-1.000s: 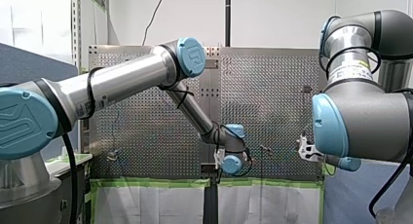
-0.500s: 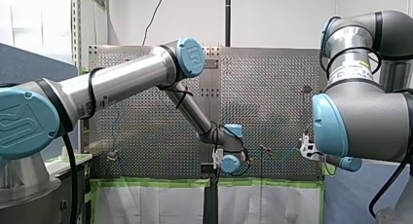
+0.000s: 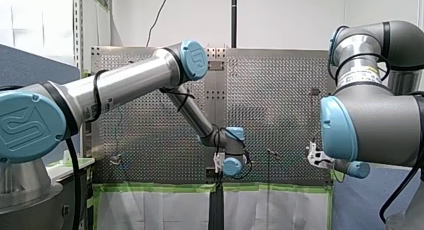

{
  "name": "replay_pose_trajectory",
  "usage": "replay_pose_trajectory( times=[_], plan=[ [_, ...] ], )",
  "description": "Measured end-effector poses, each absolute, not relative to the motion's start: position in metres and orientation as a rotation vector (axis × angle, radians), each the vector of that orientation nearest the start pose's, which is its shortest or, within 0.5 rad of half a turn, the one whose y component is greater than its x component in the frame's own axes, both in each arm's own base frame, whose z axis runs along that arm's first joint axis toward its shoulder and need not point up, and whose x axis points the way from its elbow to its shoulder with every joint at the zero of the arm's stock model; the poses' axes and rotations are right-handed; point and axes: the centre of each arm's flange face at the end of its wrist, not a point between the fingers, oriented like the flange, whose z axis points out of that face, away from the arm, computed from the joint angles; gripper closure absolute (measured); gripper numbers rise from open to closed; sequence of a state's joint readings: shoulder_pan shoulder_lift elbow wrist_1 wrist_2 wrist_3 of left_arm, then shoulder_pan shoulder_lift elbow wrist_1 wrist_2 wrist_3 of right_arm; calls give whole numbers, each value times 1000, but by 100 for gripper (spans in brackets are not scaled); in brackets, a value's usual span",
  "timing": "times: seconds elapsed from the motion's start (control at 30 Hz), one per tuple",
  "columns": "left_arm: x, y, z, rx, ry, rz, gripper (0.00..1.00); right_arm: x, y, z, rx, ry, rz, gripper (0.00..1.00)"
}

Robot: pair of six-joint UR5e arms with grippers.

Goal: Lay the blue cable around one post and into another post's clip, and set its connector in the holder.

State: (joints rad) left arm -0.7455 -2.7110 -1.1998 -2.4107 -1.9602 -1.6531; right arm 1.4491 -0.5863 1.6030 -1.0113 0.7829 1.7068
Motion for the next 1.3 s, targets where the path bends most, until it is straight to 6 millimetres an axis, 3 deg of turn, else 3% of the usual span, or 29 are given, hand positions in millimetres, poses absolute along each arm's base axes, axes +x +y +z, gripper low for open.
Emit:
replay_pose_trajectory(
  times=[0.57, 1.3],
  plan=[
    [500, -575, -37, 235, 1613, -322, 100, 125, -665, -27, 1662, -954, 1767, 100],
    [511, -565, -37, 219, 1619, -306, 100, 125, -667, -26, 1656, -966, 1778, 100]
  ],
)
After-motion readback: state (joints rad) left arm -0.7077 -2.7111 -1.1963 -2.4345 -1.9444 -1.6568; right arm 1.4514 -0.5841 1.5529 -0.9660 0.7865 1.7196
